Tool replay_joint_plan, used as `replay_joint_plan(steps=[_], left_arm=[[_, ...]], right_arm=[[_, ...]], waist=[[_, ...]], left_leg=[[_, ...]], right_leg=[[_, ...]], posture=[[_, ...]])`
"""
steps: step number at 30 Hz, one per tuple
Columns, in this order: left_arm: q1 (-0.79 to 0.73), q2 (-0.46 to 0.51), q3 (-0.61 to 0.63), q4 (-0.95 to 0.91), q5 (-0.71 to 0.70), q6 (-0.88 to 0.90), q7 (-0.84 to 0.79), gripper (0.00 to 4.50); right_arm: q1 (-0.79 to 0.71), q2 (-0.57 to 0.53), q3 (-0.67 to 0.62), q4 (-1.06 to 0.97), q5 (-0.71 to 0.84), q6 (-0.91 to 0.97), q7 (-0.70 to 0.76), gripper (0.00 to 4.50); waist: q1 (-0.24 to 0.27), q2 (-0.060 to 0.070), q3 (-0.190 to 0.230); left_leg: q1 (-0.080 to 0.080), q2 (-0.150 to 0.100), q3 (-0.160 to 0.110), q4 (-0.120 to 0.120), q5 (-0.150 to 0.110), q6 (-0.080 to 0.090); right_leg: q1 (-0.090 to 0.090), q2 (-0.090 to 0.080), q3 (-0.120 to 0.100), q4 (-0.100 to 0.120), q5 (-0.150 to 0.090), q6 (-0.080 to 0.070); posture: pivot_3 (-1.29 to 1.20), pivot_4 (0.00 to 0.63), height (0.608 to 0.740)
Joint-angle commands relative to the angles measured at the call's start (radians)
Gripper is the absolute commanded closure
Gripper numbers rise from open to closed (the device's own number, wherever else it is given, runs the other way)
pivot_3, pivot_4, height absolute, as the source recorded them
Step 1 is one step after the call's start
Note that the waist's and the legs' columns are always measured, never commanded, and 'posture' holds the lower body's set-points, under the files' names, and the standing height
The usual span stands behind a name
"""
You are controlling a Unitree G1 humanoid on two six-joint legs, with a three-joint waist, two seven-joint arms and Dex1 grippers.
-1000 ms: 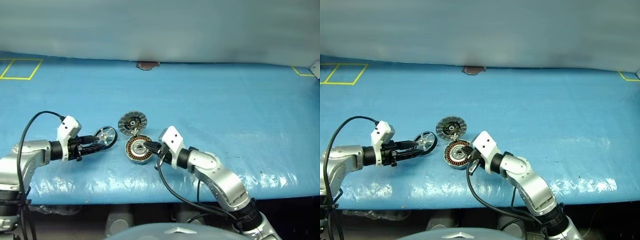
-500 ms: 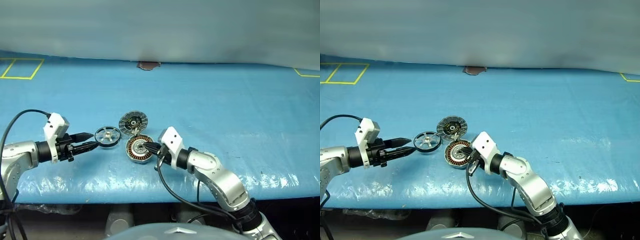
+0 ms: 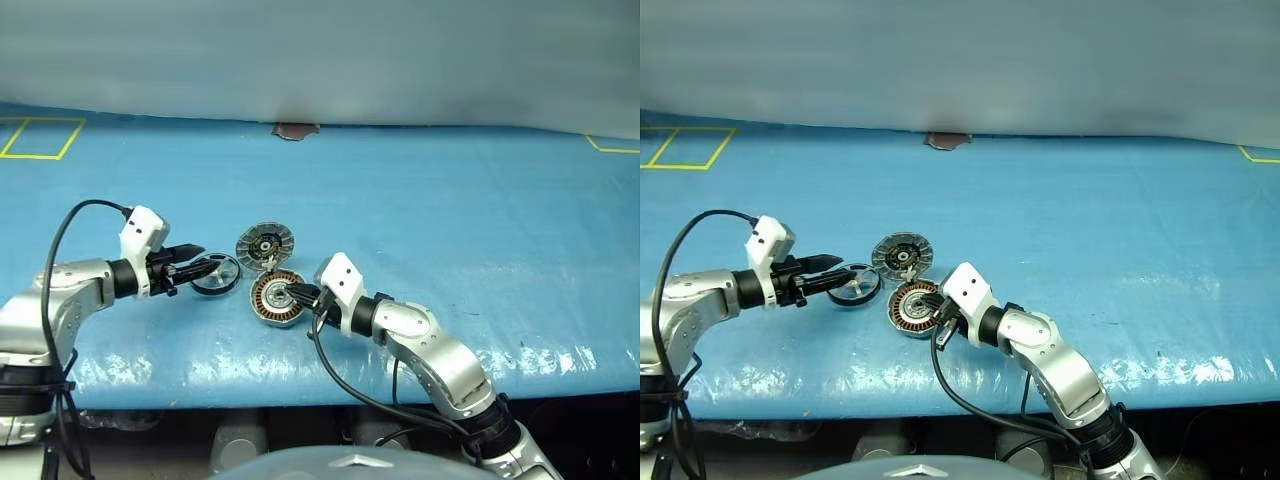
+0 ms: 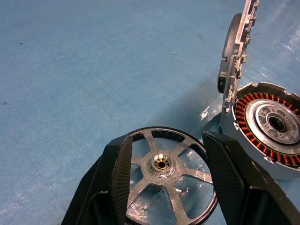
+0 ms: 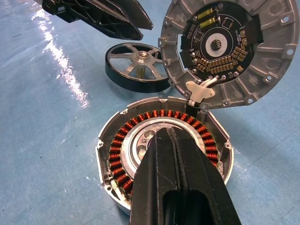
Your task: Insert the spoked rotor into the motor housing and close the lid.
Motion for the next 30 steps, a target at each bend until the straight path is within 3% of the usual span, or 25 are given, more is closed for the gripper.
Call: replay_joint_plan(steps=[1,19,30], left_arm=[[-0.015,0.002,-0.006,0.000,0.017,0.011,0.009,1.91],[-0.035,-0.042,-0.060,0.004,0.069,0.036,0.074,1.91],[-0.002,-0.021,-0.054,-0.034,0.070,0.060,0.069,1.91]], right_arm=[[0.005,0.007,-0.004,-0.027,0.000,-0.023,-0.007,4.50],[0.000,0.009,0.004,-0.010,-0.001,-0.038,-0.006,4.50],[-0.001,0.013,0.003,-0.006,-0.002,-0.041,-0.010,4.50]], waist=[[0.001,0.000,0.000],[0.002,0.000,0.000],[0.001,0.000,0.000]], left_leg=[[0.000,0.000,0.000,0.000,0.000,0.000],[0.000,0.000,0.000,0.000,0.000,0.000],[0.000,0.000,0.000,0.000,0.000,0.000]], right_leg=[[0.000,0.000,0.000,0.000,0.000,0.000],[0.000,0.000,0.000,0.000,0.000,0.000],[0.000,0.000,0.000,0.000,0.000,0.000]], posture=[[0.00,0.150,0.740],[0.00,0.150,0.740],[0.00,0.150,0.740]])
